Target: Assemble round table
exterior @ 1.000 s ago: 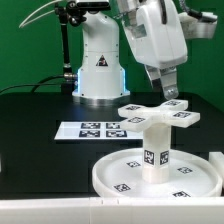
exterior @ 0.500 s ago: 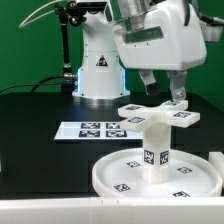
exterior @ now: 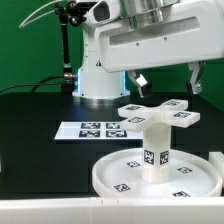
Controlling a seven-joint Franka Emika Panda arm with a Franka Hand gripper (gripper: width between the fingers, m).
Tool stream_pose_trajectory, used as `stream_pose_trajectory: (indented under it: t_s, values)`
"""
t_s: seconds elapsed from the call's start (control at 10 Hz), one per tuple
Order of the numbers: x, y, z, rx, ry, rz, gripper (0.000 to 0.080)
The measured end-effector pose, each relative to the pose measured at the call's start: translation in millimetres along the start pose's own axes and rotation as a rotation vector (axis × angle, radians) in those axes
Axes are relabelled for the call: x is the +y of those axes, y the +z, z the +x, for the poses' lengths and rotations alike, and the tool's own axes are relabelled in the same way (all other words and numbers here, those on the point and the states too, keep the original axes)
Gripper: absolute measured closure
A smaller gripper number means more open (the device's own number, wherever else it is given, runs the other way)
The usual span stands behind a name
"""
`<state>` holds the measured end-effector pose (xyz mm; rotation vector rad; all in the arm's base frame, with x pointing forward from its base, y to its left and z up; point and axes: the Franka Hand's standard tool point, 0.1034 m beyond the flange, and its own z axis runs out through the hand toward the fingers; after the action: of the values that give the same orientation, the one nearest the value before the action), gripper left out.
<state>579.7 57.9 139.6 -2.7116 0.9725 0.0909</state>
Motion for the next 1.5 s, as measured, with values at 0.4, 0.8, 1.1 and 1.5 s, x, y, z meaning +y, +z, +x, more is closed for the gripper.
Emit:
stream_pose_trajectory:
  t_s: [0.4,0.8,1.1,1.5]
  values:
    - [0.5,-1.3,1.8,0.001,-0.38,-0.006,0.015]
    - [0.3,-0.2,2.3,-0.003,-0.721,-0.023,0.015]
    - [1.9,-0.3,3.4,-0.005,-0.916,-0.027,0.015]
    - [5.1,0.8,6.8,-0.02,-1.317,-0.07,0.015]
